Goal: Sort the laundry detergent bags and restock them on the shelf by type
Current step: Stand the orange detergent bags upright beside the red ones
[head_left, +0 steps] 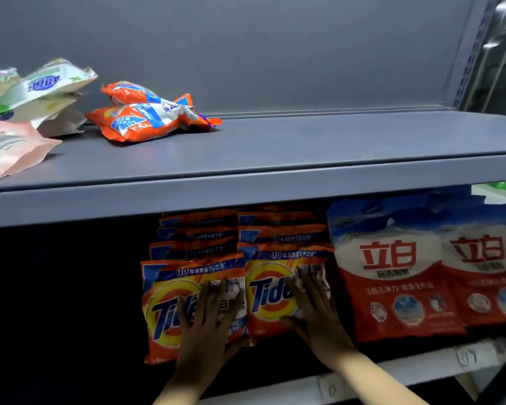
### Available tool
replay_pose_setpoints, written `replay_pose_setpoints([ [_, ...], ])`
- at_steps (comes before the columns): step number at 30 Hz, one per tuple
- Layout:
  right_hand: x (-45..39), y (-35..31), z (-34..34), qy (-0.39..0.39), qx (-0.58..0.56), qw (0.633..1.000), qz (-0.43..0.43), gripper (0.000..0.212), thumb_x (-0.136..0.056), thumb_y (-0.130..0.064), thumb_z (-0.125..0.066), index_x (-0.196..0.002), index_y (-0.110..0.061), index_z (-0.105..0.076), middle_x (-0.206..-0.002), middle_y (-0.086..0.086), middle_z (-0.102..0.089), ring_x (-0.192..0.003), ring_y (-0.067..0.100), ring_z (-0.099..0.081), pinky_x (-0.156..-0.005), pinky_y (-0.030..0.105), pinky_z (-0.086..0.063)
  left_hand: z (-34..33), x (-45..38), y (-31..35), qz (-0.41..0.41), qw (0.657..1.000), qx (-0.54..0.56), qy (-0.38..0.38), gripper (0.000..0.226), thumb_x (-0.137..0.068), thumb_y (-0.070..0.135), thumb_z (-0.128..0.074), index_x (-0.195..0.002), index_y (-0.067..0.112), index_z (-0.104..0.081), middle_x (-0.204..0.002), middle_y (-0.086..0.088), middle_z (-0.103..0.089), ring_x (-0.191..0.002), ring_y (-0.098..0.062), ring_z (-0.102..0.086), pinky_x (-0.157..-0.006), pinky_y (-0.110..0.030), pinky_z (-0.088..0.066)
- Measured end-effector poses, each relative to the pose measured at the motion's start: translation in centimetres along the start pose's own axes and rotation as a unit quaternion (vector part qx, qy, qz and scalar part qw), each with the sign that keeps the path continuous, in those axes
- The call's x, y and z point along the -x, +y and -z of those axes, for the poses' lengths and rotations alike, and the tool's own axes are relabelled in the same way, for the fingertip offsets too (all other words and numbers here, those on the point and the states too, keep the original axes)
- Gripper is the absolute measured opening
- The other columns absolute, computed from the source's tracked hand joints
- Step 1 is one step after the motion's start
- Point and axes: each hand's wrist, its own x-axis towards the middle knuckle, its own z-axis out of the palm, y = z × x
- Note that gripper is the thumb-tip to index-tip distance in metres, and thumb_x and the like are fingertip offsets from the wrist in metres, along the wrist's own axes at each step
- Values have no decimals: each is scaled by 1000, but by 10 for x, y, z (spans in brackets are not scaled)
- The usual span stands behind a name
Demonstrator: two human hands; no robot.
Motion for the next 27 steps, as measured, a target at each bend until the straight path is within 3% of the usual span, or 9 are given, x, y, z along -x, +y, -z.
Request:
replay_pose_setpoints([
  [8, -8, -8, 6, -25, 32, 999, -34, 70, -87, -68, -33, -135, -60, 16, -150, -21, 28, -140, 6, 29, -116, 44, 1, 18, -8, -9, -11, 996, 26, -81, 84, -81, 81, -29, -148, 31, -28, -157, -8, -19, -144, -34, -10, -109, -63, 0],
  [13, -5, -27, 38, -65, 78, 993, -58, 69, -94, -49, -45, -147, -44, 0, -152, -15, 18, -146, 15, 13, -118, 42, 7, 46, -9, -2, 29, 989, 100, -105, 73, -81, 72, -25, -147, 43, -15, -158, 5, -16, -146, -23, -3, -115, -51, -2],
  [16, -3, -40, 56, -96, 30, 992, -77, 66, -95, -42, -49, -150, -38, -12, -159, -10, -3, -147, 16, -2, -120, 38, -3, 72, -9, 9, 82, 982, 147, -81, 58, -90, 58, -32, -145, 38, -30, -155, 10, -23, -145, -14, -13, -118, -44, -8],
  [20, 1, -60, 85, -98, -3, 993, -72, 57, -96, -36, -49, -148, -31, -26, -156, -6, -22, -143, 18, -22, -117, 33, -21, 118, -7, 23, 127, 986, 84, -72, 44, -96, 46, -35, -139, 36, -39, -149, 12, -35, -137, -13, -32, -116, -34, -14],
  [22, 4, -71, 103, -78, -14, 995, -53, 50, -94, -37, -51, -142, -30, -37, -148, -5, -37, -132, 16, -39, -108, 30, -35, 142, -1, 27, 141, 985, 78, -63, 41, -95, 45, -37, -135, 34, -45, -139, 8, -48, -125, -14, -45, -107, -28, -30],
  [24, 9, -85, 125, -55, -12, 998, -34, 42, -92, -38, -51, -133, -29, -48, -130, -3, -56, -108, 14, -57, -88, 26, -47, 173, 8, 29, 144, 985, 88, -30, 35, -93, 43, -38, -116, 29, -59, -112, 5, -64, -101, -13, -59, -87, -25, -44],
  [27, 19, -113, 157, 18, 1, 1000, 19, 26, -91, -42, -50, -106, -28, -64, -88, -6, -68, -77, 11, -61, -63, 25, -47, 217, 21, 27, 79, 990, 70, 95, 32, -84, 42, -41, -77, 22, -64, -72, 7, -63, -69, -15, -61, -65, -30, -45],
])
